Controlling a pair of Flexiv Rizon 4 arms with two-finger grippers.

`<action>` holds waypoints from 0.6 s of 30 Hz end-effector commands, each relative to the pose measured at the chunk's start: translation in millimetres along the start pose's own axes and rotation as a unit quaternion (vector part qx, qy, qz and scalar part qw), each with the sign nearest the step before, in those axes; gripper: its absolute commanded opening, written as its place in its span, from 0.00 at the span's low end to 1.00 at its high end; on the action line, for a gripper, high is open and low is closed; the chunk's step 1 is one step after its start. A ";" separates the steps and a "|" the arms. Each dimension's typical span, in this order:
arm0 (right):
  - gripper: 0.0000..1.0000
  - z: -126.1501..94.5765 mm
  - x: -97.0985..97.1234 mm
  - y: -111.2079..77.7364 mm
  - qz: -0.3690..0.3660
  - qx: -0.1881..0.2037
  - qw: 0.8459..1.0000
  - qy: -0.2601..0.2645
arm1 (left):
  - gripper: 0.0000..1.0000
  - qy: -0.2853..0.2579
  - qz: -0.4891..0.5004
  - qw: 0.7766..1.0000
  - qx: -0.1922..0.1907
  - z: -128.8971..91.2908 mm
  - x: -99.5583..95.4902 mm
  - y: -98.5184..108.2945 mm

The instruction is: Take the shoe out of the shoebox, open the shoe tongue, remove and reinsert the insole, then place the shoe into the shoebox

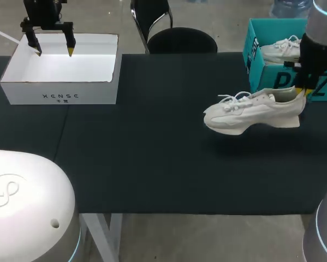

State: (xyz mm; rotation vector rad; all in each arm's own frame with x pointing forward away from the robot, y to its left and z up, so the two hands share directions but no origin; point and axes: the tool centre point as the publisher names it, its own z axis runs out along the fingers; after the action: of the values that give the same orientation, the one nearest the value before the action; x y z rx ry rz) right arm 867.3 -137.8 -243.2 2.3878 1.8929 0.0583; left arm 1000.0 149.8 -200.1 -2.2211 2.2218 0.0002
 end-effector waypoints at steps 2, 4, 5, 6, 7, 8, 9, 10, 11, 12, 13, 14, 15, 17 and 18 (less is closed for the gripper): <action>0.00 32.0 7.9 -13.6 0.007 -0.159 0.987 0.003 | 1.00 0.000 0.000 1.000 0.000 0.0 -0.1 0.0; 0.00 43.1 12.7 -14.1 0.011 -0.158 0.987 -0.001 | 1.00 0.000 0.000 1.000 0.000 0.0 -0.1 0.0; 0.00 48.0 14.8 -14.2 0.012 -0.158 0.987 -0.002 | 1.00 0.000 0.000 1.000 0.000 0.0 -0.1 0.0; 0.00 52.9 16.6 -13.9 0.016 -0.158 0.987 -0.004 | 1.00 0.000 0.000 1.000 0.000 0.0 -0.1 0.0; 0.00 57.8 18.2 -13.3 0.019 -0.156 0.988 -0.004 | 1.00 0.000 0.000 1.000 0.000 0.0 -0.1 0.0; 0.00 62.0 20.0 -12.6 0.021 -0.153 0.988 -0.006 | 1.00 0.000 0.000 1.000 0.000 0.0 -0.1 0.0; 0.00 65.6 21.9 -11.9 0.026 -0.151 0.988 -0.010 | 1.00 0.000 0.000 1.000 0.000 0.0 -0.1 0.0; 0.00 69.2 23.6 -10.7 0.029 -0.148 0.988 -0.014 | 1.00 0.000 0.000 1.000 0.000 0.0 -0.1 0.0; 0.00 72.1 25.3 -9.4 0.031 -0.147 0.989 -0.015 | 1.00 0.000 0.000 1.000 0.000 0.0 -0.1 0.0; 0.00 74.5 27.5 -8.1 0.032 -0.143 0.989 -0.018 | 1.00 0.000 0.000 1.000 0.000 0.0 -0.1 0.0; 0.00 76.7 29.8 -6.8 0.032 -0.140 0.989 -0.023 | 1.00 0.000 0.000 1.000 0.000 0.0 -0.1 0.0; 0.00 79.2 32.1 -5.4 0.033 -0.138 0.990 -0.024 | 1.00 0.000 0.000 1.000 0.000 0.0 -0.1 0.0; 0.00 81.3 34.0 -4.4 0.032 -0.135 0.990 -0.025 | 1.00 0.000 0.000 1.000 0.000 0.0 -0.1 0.0; 0.00 86.1 37.9 -2.3 0.031 -0.126 0.991 -0.029 | 1.00 0.000 0.000 1.000 0.000 0.0 -0.1 0.0; 0.00 88.3 38.9 -1.8 0.032 -0.121 0.992 -0.030 | 1.00 0.000 0.000 1.000 0.000 0.0 -0.1 0.0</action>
State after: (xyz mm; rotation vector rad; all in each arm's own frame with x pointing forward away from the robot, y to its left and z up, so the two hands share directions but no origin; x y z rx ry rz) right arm 871.7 -111.8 -326.1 2.2463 1.6732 0.2402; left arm 1000.0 149.9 -200.0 -2.2212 2.2216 0.0001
